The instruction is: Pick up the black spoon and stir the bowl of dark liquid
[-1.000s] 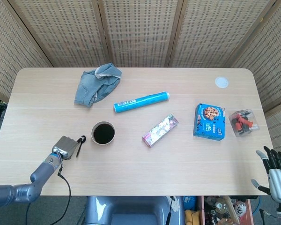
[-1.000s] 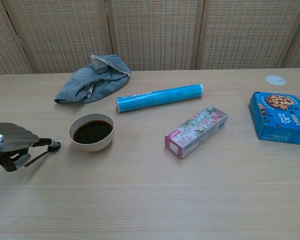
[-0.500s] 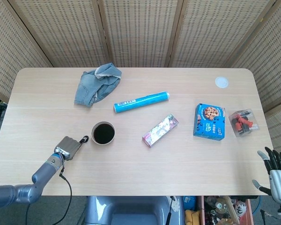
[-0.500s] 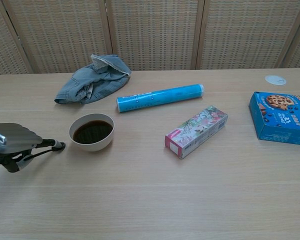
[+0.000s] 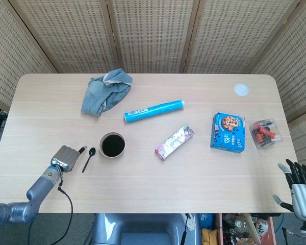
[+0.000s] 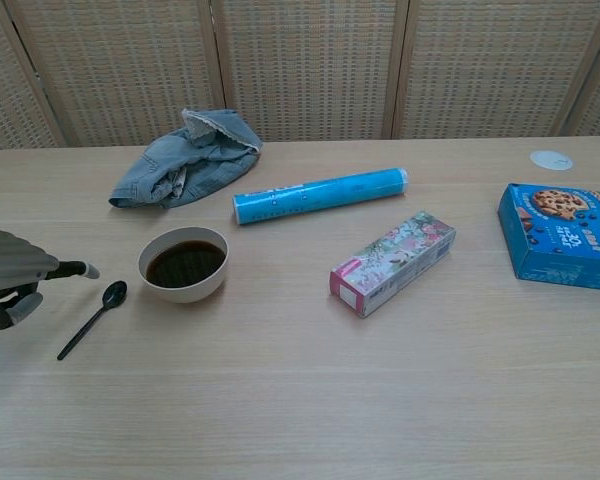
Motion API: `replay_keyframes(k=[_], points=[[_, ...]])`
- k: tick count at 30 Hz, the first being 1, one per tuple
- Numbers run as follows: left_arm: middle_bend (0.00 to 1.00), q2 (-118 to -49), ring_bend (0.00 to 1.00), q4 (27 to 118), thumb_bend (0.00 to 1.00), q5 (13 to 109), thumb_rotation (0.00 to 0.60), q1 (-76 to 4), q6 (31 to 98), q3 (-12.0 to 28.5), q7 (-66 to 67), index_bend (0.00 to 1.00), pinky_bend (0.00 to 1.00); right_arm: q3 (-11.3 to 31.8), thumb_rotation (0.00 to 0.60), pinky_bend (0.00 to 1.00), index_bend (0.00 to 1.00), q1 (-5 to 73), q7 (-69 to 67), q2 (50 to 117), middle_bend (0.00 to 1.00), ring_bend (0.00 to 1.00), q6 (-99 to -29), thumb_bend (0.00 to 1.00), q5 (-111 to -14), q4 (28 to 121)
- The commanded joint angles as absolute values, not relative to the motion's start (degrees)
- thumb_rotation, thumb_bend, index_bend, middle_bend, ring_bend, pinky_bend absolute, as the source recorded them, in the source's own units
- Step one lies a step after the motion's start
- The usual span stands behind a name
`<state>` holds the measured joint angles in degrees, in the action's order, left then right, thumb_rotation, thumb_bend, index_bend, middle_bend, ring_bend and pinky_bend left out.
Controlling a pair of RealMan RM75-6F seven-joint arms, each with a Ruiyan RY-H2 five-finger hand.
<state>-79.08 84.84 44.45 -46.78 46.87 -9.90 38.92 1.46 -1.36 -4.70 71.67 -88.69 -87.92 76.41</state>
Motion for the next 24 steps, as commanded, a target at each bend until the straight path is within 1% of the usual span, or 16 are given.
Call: replay_keyframes(k=[1, 6, 12, 24], points=[[0.85, -78.2, 0.77, 86.59, 0.77, 45.77, 0.6, -46.59, 46.65, -9.99, 38.25, 0.05, 0.7, 1.46, 0.6, 0.0, 0.17, -1.4, -4.64, 71.65, 0.14, 0.0, -88.8, 0.21, -87.95, 76.48], [0.85, -76.52, 0.77, 90.09, 0.77, 47.38, 0.6, -46.55, 45.85, -10.88, 38.17, 0.05, 0.7, 1.46, 0.6, 0.0, 0.17, -1.59, -4.82, 71.63, 0.14, 0.0, -89.09, 0.21, -87.94, 76.41], [0.85, -75.16, 0.77, 92.47, 0.76, 48.82, 0.6, -45.55, 47.2, -11.9, 38.21, 0.05, 0.7, 1.45, 0.6, 0.0, 0.17, -1.66, -5.12, 71.64, 0.14, 0.0, -89.26, 0.21, -88.05, 76.22], [0.85, -75.97, 0.77, 92.61, 0.76, 49.32, 0.6, -44.36, 46.97, -12.69, 37.92, 0.05, 0.7, 1.36, 0.6, 0.0, 0.17, -1.62, -5.49, 71.81, 0.14, 0.0, -89.12, 0.21, -88.17, 75.87]])
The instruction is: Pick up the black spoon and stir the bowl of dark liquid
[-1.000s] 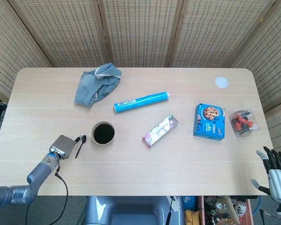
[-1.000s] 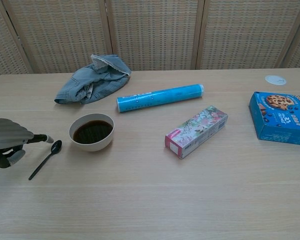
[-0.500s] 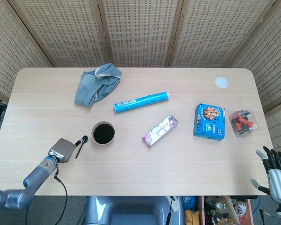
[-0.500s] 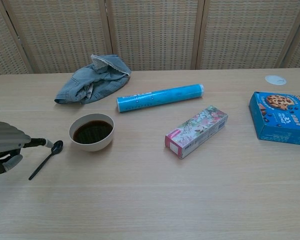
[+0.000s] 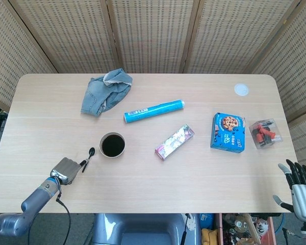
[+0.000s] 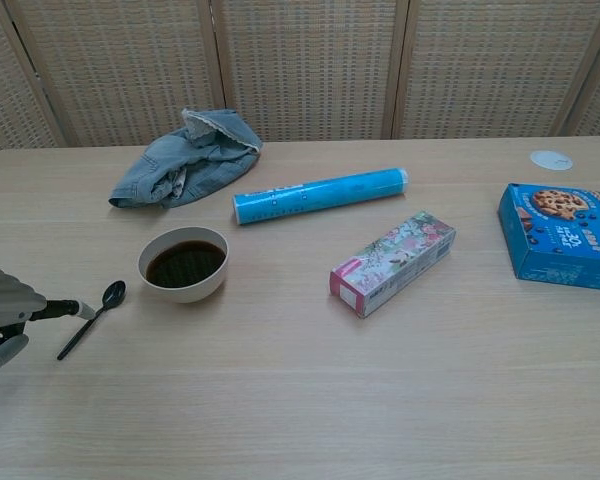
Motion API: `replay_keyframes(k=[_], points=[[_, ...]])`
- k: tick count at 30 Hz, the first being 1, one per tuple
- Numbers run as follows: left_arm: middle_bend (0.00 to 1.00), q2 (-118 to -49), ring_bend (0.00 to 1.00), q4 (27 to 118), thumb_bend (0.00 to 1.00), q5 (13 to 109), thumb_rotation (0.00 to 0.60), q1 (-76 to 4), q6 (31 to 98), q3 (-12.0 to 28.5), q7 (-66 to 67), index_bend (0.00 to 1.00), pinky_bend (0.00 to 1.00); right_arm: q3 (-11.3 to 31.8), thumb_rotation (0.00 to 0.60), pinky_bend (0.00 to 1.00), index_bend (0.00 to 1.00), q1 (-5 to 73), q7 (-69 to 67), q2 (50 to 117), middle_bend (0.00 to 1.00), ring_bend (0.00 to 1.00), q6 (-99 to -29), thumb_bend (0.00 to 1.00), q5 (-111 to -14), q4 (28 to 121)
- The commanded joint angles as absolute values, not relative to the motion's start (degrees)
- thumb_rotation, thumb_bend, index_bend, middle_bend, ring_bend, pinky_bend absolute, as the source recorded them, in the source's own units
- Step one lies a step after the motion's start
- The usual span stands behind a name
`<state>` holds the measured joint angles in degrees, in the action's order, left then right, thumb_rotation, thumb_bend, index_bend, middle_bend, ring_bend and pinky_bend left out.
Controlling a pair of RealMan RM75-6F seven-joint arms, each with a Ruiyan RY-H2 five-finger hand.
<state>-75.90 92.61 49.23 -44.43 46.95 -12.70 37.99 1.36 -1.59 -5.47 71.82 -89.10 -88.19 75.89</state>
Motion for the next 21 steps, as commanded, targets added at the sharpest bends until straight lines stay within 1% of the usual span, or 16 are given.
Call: replay_keyframes(k=[1, 14, 21], points=[[0.85, -76.01, 0.77, 92.62, 0.76, 49.4, 0.6, -44.31, 46.98, -12.67, 37.85, 0.05, 0.7, 1.36, 0.6, 0.0, 0.17, -1.64, -5.51, 71.8, 0.14, 0.0, -89.15, 0.21, -88.15, 75.85], [0.85, -76.78, 0.77, 92.79, 0.77, 49.1, 0.6, -43.97, 46.45, -13.32, 38.66, 0.05, 0.7, 1.3, 0.6, 0.0, 0.17, -1.98, -6.3, 71.95, 0.14, 0.0, -89.4, 0.21, -88.04, 75.17], [0.85, -76.08, 0.77, 92.6, 0.76, 48.56, 0.6, -43.48, 46.89, -13.57, 38.46, 0.05, 0.7, 1.32, 0.6, 0.0, 0.17, -1.99, -6.48, 72.02, 0.14, 0.0, -89.4, 0.21, -88.08, 74.96]])
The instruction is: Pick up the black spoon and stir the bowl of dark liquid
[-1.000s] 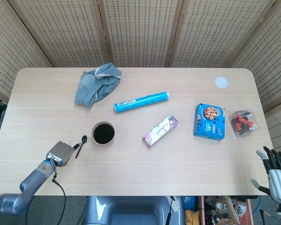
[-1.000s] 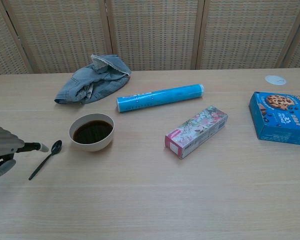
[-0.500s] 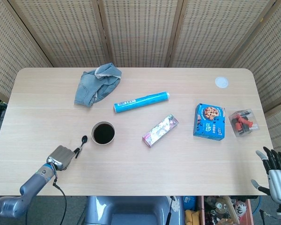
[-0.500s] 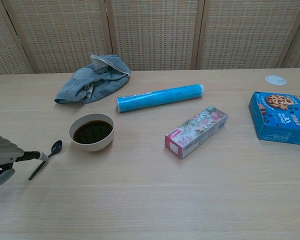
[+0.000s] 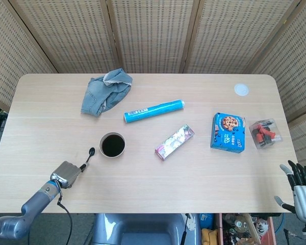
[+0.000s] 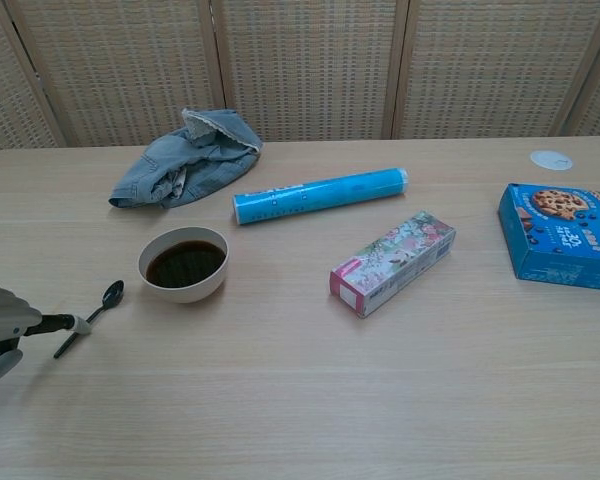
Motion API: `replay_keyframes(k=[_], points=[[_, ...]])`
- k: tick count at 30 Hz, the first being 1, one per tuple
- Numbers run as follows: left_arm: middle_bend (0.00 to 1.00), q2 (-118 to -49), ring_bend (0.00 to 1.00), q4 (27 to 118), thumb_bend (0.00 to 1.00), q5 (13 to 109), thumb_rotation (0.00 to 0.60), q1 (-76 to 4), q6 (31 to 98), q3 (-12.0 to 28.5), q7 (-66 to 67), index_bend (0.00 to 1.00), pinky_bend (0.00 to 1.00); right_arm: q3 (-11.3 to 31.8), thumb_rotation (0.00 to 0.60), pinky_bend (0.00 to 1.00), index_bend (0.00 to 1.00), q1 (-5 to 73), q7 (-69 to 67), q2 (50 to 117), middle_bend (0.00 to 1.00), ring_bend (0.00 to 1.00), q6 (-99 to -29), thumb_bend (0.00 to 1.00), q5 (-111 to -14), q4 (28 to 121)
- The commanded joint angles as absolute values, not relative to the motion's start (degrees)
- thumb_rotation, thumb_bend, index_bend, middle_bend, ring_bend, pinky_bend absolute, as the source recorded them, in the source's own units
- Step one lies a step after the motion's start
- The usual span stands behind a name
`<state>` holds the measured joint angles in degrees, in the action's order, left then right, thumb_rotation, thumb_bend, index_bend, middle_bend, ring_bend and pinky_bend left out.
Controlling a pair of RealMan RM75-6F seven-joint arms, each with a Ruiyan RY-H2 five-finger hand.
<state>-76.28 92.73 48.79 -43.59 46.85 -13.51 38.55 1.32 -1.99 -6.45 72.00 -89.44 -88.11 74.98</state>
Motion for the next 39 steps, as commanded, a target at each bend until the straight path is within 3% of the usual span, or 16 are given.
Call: replay_keyframes(k=[1, 26, 39], points=[[0.85, -75.98, 0.77, 92.53, 0.76, 48.46, 0.6, -43.44, 46.88, -13.6, 38.44, 0.05, 0.7, 1.31, 0.6, 0.0, 0.17, -1.98, -6.49, 72.04, 0.14, 0.0, -89.36, 0.21, -88.08, 74.95], [0.85, -75.93, 0.77, 87.98, 0.76, 43.41, 0.6, -45.0, 45.12, -11.19, 38.29, 0.05, 0.7, 1.26, 0.6, 0.0, 0.17, -2.65, -6.32, 71.88, 0.14, 0.0, -89.97, 0.21, -87.87, 75.22], [0.85, -74.43, 0.77, 91.09, 0.76, 46.87, 0.6, -43.56, 45.84, -12.91, 37.23, 0.05, 0.7, 1.3, 0.6, 0.0, 0.17, -2.36, -6.42, 71.96, 0.14, 0.0, -89.62, 0.21, -88.12, 75.16]])
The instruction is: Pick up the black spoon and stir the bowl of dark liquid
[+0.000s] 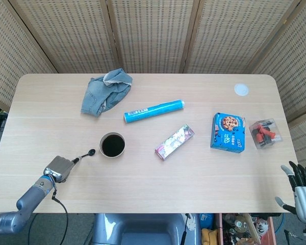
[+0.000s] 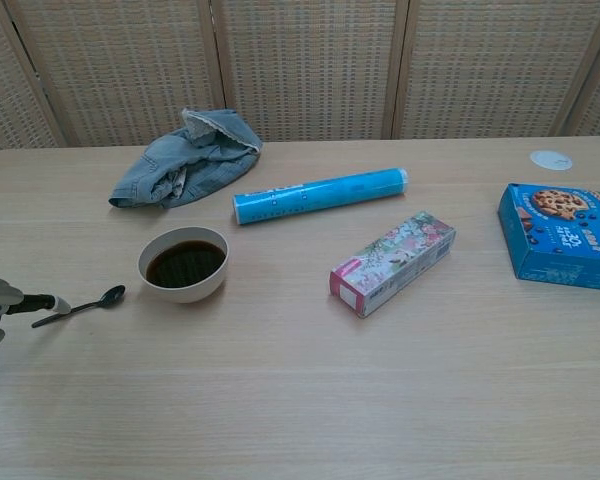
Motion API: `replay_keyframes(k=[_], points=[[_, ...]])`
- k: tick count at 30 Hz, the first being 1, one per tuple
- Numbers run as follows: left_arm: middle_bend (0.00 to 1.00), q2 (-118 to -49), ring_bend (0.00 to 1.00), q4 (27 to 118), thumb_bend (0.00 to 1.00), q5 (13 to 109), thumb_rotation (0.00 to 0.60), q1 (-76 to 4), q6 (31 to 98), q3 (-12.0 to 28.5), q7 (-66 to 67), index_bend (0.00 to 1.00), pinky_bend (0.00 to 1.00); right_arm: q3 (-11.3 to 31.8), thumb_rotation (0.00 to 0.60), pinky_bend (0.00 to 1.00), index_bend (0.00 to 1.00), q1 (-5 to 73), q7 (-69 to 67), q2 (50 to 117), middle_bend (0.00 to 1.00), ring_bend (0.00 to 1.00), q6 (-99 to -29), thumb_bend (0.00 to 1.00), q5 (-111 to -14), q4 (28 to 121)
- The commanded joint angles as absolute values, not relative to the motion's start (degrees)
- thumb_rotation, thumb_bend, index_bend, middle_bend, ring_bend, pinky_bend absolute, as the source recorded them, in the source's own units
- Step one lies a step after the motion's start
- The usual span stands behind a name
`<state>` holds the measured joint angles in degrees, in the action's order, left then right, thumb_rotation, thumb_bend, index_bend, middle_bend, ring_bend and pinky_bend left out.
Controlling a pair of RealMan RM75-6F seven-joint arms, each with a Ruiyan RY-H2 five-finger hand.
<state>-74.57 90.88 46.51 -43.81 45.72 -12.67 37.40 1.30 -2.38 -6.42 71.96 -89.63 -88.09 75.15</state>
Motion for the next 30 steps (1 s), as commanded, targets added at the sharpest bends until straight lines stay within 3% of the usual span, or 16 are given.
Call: replay_keyframes(k=[1, 30], points=[[0.85, -74.43, 0.77, 91.14, 0.76, 47.0, 0.6, -43.49, 45.8, -13.0, 37.19, 0.05, 0.7, 1.32, 0.6, 0.0, 0.17, -2.34, -6.4, 71.96, 0.14, 0.0, -89.6, 0.21, -88.11, 75.17], [0.84, -77.15, 0.77, 85.12, 0.76, 42.28, 0.6, -44.73, 43.86, -11.29, 37.48, 0.05, 0.7, 1.32, 0.6, 0.0, 0.17, -2.66, -6.29, 71.94, 0.14, 0.0, -89.49, 0.21, -87.64, 75.18]])
